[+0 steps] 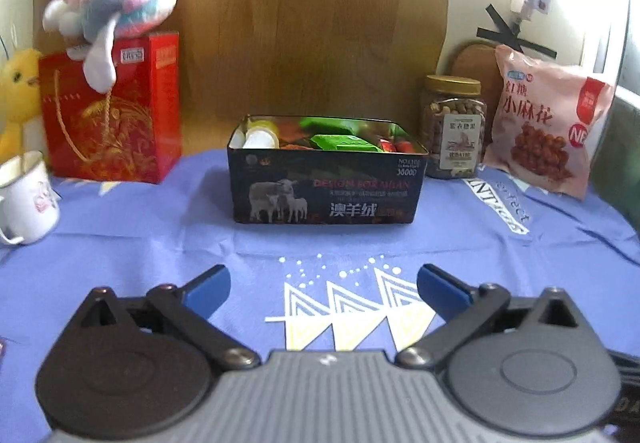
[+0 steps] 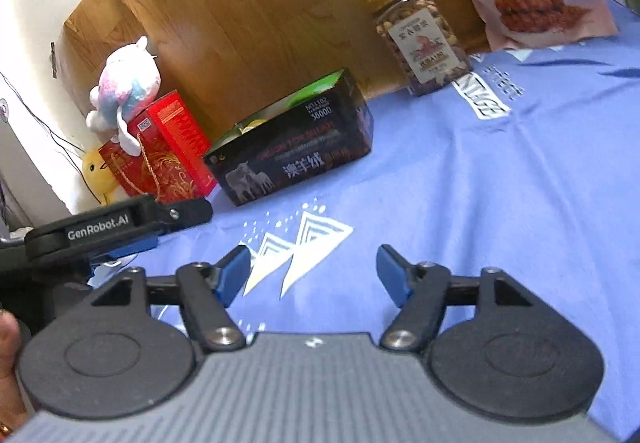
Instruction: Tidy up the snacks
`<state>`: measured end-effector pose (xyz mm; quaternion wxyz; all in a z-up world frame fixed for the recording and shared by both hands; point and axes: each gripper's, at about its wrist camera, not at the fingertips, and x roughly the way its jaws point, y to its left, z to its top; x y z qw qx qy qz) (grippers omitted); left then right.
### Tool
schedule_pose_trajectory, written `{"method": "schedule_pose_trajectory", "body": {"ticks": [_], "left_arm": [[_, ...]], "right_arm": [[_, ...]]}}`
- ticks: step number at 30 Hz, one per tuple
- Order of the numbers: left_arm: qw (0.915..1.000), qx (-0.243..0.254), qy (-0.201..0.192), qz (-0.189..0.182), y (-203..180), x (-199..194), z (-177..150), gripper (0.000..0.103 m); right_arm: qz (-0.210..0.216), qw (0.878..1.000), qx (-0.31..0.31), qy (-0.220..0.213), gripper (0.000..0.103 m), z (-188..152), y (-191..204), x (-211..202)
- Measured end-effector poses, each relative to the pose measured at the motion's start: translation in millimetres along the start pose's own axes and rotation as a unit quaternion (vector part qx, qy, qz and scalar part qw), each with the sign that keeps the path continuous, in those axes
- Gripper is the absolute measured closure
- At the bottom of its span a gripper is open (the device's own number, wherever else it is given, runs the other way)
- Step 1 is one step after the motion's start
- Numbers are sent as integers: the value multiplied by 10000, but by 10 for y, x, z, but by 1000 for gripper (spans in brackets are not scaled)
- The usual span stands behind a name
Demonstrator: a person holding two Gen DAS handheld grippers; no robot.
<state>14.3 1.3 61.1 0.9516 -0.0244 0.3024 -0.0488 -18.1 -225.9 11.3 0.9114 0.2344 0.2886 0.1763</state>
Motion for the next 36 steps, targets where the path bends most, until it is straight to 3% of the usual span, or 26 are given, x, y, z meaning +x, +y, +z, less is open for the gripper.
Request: {"method": "schedule_pose_trajectory", "body": {"ticks": [3, 13, 19, 27, 36], "left_arm": [[9999, 47, 92, 136, -99, -77, -14, 0], [9938, 635, -198, 890, -518, -276, -118, 0], [9936, 757, -300, 779, -710, -385, -128, 0], [9895, 1061, -357, 911, -977, -387, -146, 0], [9925, 1070, -338, 494, -1254, -308, -256, 0]], "right_arm": [[50, 9999, 123, -22, 30, -29, -34, -128], [136, 9991, 217, -339, 27, -137, -129, -533], [86, 9987, 222, -460, 26, -117, -165, -663], [-66, 9976, 237, -647, 25, -165, -243, -814], [-425, 9955, 470, -703, 24, -254, -499, -948]]}}
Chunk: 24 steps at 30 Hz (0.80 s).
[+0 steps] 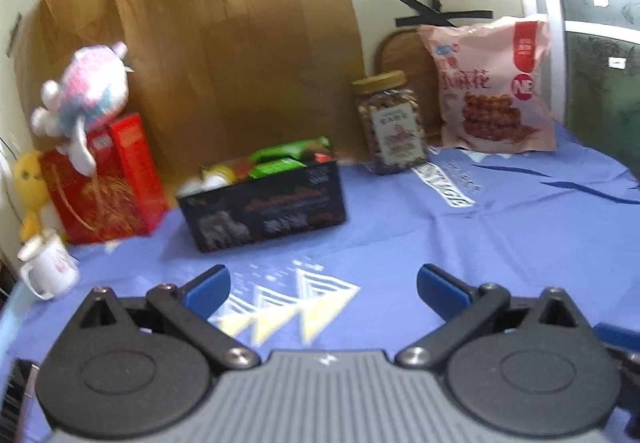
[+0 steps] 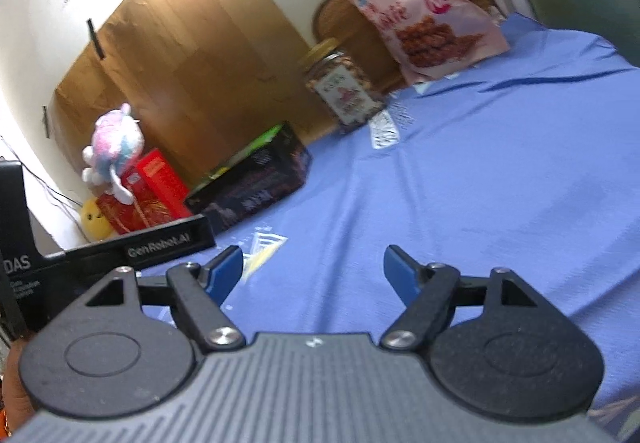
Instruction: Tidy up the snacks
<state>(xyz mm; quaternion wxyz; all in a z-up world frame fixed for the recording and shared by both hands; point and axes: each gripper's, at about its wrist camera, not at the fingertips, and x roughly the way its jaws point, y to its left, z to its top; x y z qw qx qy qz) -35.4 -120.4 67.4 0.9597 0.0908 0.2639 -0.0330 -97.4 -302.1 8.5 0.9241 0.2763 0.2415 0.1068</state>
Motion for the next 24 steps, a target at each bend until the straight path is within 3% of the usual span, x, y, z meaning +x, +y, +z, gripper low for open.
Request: {"method": "schedule_pose_trajectory", "body": {"ticks": [4, 9, 14, 21, 24], "left_arm": [[9994, -96, 242, -241, -117, 128, 8, 0], [9992, -47, 122, -368, -273, 162, 43, 0], [9986, 130, 79, -498, -418, 191, 15, 0], [9978, 148, 219, -616, -361, 241, -28, 0], [9986, 123, 231, -467, -253, 231, -36, 0]], "right_arm": [[-215, 9997, 116, -43, 24, -23, -158, -75], [-393, 9984, 232, -319, 23, -6, -311, -257], [-514, 9978, 300, -292, 22, -35, -371, -304], [-482, 9981, 306, -247, 22, -32, -348, -236], [-442, 9986, 247, -135, 22, -33, -286, -176]]}}
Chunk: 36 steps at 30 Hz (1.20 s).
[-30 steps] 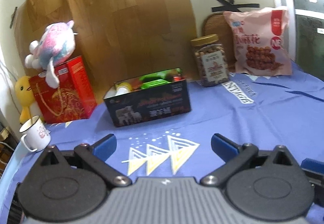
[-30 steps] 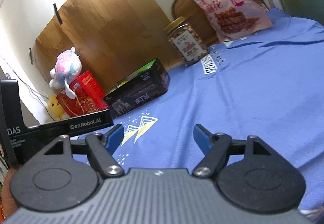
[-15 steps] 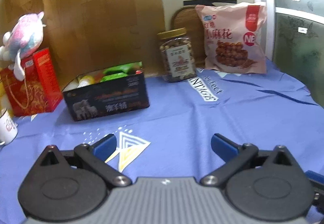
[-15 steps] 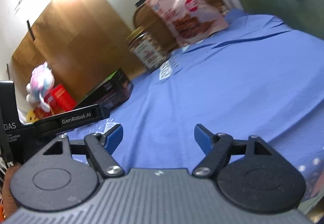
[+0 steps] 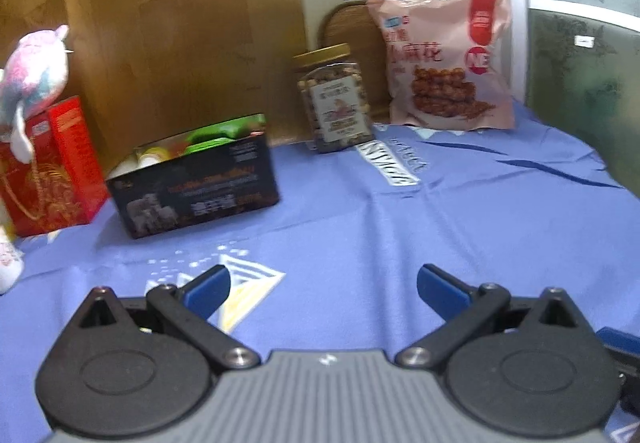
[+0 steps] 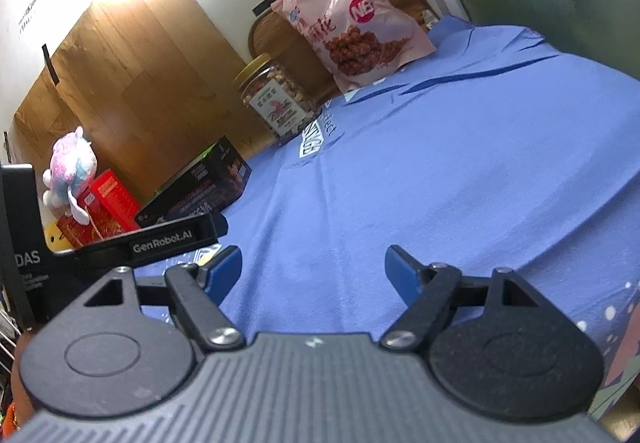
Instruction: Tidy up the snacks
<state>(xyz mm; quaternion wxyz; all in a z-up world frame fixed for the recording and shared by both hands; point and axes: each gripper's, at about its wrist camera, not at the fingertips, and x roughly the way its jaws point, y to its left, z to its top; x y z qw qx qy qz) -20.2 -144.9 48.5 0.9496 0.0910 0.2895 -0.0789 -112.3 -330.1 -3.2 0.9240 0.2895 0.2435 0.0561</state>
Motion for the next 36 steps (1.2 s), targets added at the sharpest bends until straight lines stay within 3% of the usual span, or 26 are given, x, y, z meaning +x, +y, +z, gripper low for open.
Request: {"method": "schedule_pose_trajectory", "body": {"ticks": [6, 12, 17, 23, 36], "left_arm": [[9963, -28, 61, 860, 390, -24, -26, 0], [9825, -121, 178, 1851, 850, 26, -98, 0], [9795, -364, 351, 1951, 1097, 40, -130, 0], [9800, -577, 648, 1793, 1211, 89, -145, 0], [9783, -408, 570, 1952, 1145, 100, -176, 0]], "right_arm": [[358, 9988, -294, 184, 22, 104, 234, 254], [855, 9940, -524, 426, 22, 162, 523, 572], [1150, 9899, -602, 562, 22, 133, 682, 712], [1253, 9873, -621, 751, 22, 113, 738, 834], [1322, 9870, -551, 730, 22, 100, 732, 851]]}}
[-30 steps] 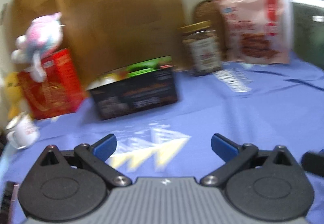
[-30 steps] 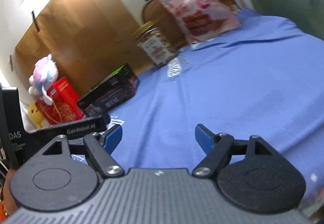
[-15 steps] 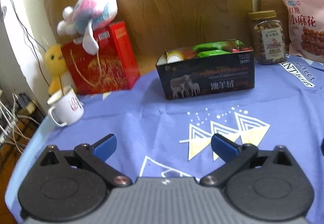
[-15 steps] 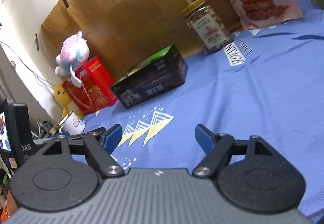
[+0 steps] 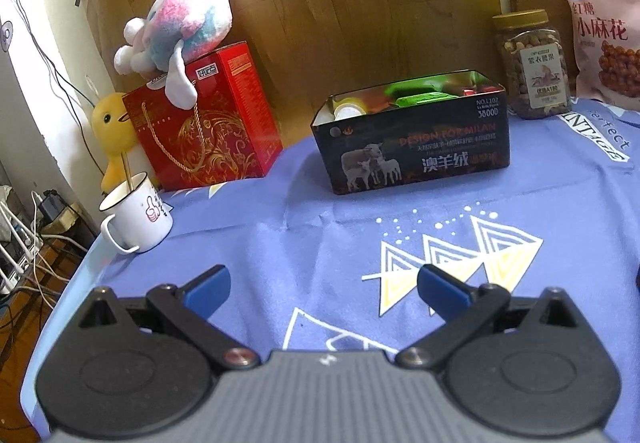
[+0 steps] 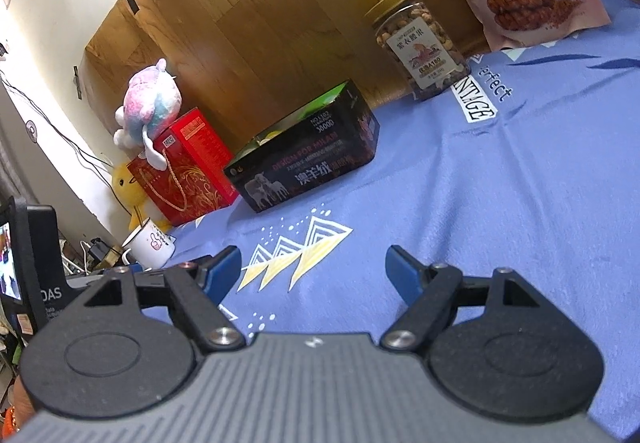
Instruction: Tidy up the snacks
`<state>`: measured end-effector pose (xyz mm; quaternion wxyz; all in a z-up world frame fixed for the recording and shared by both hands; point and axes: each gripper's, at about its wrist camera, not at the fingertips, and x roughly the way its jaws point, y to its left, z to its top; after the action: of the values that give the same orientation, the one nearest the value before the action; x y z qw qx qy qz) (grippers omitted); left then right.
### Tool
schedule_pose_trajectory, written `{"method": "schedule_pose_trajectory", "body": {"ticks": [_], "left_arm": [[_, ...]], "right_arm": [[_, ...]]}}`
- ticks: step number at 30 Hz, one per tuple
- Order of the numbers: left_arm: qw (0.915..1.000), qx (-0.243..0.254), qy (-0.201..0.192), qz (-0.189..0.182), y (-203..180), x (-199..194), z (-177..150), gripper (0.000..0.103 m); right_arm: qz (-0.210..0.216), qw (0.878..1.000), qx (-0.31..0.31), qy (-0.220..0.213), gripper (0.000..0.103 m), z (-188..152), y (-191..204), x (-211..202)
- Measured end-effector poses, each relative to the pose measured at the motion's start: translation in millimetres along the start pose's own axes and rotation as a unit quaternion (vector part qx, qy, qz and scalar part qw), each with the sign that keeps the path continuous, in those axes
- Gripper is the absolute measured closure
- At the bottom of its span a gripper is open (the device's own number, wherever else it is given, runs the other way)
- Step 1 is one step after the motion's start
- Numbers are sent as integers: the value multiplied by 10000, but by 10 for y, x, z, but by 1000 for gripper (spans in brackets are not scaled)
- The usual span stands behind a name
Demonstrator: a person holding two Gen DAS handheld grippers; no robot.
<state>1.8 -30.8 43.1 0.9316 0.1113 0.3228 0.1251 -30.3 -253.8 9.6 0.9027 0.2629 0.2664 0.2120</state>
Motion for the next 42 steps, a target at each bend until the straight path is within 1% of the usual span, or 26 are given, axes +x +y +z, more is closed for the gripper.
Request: {"method": "schedule_pose_trajectory", "body": {"ticks": [3, 7, 12, 20, 28, 38, 42], "left_arm": [[10000, -9, 14, -10, 13, 0, 0, 0], [9999, 123, 6, 120, -12, 2, 1, 0], [9997, 189, -2, 140, -16, -7, -7, 0], [9990, 309, -131, 292, -33, -50, 1, 0], [9993, 283, -141, 193, -14, -53, 12, 0], [9996, 254, -1, -149, -37, -72, -4, 0], [9995, 283, -8, -119, -40, -79, -10, 0]], "right_arm": [[-2, 10000, 35, -38, 22, 1, 0, -15], [-6, 10000, 48, -59, 22, -4, 3, -16], [27, 10000, 20, -51, 22, -13, 35, -10], [51, 10000, -7, -51, 22, -9, 48, -3], [-7, 9999, 75, -125, 22, -6, 23, -28], [-37, 9999, 62, -143, 22, -29, 51, -36], [-30, 9999, 75, -144, 22, -30, 46, -37]]}}
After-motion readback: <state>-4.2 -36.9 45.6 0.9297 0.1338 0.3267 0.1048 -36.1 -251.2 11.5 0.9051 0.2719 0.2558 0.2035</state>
